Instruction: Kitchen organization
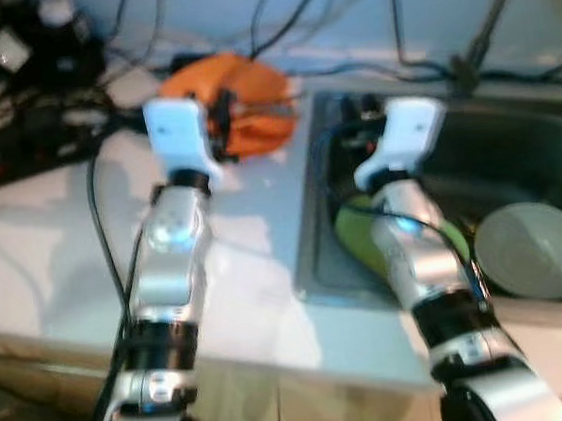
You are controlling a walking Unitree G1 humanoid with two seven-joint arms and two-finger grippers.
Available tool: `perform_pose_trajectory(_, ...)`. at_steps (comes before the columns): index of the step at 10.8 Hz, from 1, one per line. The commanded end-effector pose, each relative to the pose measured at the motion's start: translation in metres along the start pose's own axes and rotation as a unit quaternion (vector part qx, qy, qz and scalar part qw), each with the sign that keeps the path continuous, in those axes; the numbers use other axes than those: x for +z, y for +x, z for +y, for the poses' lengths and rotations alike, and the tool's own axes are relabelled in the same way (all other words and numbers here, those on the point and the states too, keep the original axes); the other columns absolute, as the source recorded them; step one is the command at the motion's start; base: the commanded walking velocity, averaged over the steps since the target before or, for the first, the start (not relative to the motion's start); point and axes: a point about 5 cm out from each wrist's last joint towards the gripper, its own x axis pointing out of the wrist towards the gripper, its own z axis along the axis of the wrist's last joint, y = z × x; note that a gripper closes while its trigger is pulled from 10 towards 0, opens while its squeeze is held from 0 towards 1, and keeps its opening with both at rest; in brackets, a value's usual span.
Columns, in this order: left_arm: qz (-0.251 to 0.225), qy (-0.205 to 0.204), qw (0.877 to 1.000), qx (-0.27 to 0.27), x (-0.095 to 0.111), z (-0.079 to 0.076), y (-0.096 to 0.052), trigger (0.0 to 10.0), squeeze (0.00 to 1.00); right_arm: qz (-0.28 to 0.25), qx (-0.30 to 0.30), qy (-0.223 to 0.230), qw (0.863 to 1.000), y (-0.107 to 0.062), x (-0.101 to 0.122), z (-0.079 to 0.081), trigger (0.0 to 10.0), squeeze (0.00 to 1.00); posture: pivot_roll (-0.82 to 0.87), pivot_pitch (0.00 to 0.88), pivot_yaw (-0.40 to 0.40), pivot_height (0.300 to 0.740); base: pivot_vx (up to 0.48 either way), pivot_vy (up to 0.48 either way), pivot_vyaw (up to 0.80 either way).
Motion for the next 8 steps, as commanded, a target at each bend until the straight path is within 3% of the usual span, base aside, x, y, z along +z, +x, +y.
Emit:
perform_pose_trajectory(1,-0.001,-0.007,1.000,-0.023,0.002,-0.009,0.000,10.0,0.00,-0.002,-0.015,-0.001,1.000,0.000,0.001,-0.007,10.0,0.00,0.07,0.078,-0.036,0.740,0.000,0.000,0.00)
perform_pose_trajectory(5,0.045,0.014,0.997,-0.061,0.001,0.000,-0.001,10.0,0.00,0.000,-0.015,0.001,1.000,0.000,0.000,-0.008,10.0,0.00,0.08,0.087,-0.036,0.740,0.000,0.000,0.00)
perform_pose_trajectory(6,0.094,0.020,0.994,-0.054,-0.001,0.014,0.003,10.0,0.00,0.002,-0.016,0.001,1.000,0.000,-0.001,-0.008,10.0,0.00,0.08,0.090,-0.034,0.740,0.000,0.000,0.00)
perform_pose_trajectory(8,0.141,0.016,0.988,-0.055,-0.007,0.024,0.006,10.0,0.00,0.003,-0.014,0.002,1.000,-0.001,-0.002,-0.006,10.0,0.00,0.08,0.083,-0.029,0.740,0.000,0.000,0.00)
